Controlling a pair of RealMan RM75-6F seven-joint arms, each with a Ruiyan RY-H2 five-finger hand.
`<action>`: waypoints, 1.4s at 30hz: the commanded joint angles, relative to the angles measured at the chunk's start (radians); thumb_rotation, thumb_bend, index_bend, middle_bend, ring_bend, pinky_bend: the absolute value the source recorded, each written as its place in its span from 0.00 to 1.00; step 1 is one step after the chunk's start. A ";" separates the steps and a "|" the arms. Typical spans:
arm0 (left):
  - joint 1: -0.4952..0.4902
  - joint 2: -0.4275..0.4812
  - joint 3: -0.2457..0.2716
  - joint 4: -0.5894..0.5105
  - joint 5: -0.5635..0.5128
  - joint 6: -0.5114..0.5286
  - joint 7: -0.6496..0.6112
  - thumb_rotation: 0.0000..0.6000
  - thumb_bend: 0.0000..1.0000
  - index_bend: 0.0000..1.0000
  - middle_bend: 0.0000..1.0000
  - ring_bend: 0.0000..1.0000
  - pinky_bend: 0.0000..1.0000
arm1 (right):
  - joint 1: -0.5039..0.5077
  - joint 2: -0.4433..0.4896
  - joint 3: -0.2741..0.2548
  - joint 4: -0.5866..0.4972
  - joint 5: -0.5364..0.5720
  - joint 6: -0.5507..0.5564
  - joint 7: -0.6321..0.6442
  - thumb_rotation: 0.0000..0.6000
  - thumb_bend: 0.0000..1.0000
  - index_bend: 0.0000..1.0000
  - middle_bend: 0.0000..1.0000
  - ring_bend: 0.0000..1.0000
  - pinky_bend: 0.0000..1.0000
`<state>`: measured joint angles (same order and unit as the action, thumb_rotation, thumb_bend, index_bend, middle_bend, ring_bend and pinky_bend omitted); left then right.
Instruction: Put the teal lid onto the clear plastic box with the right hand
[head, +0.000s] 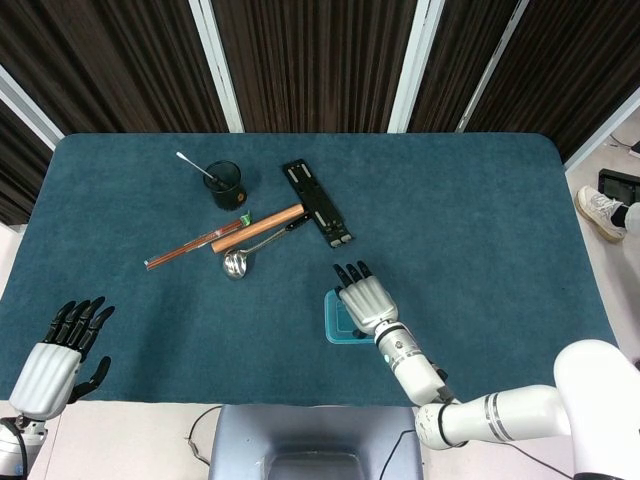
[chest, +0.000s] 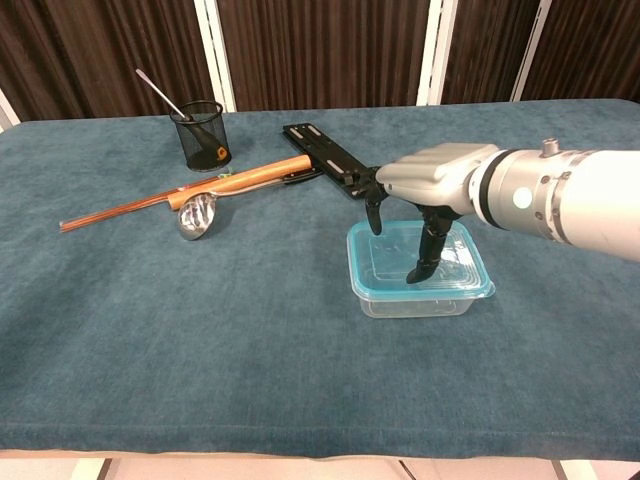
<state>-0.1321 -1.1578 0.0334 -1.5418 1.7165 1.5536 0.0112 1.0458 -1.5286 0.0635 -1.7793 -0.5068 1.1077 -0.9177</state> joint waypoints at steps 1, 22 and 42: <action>0.000 0.000 0.000 0.000 -0.001 0.000 0.000 1.00 0.44 0.00 0.00 0.00 0.06 | 0.001 -0.001 0.000 0.000 0.002 -0.001 -0.001 1.00 0.19 0.47 0.08 0.05 0.08; 0.000 0.001 0.000 0.000 -0.001 0.000 -0.002 1.00 0.44 0.00 0.00 0.00 0.06 | 0.010 -0.014 -0.003 0.017 0.028 -0.004 -0.021 1.00 0.20 0.46 0.08 0.05 0.08; 0.000 0.001 -0.001 0.002 -0.003 0.001 -0.005 1.00 0.44 0.00 0.00 0.00 0.06 | 0.009 -0.031 -0.014 0.045 0.025 -0.017 -0.022 1.00 0.20 0.47 0.08 0.05 0.08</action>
<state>-0.1323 -1.1565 0.0318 -1.5398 1.7137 1.5543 0.0059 1.0545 -1.5594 0.0498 -1.7339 -0.4820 1.0912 -0.9398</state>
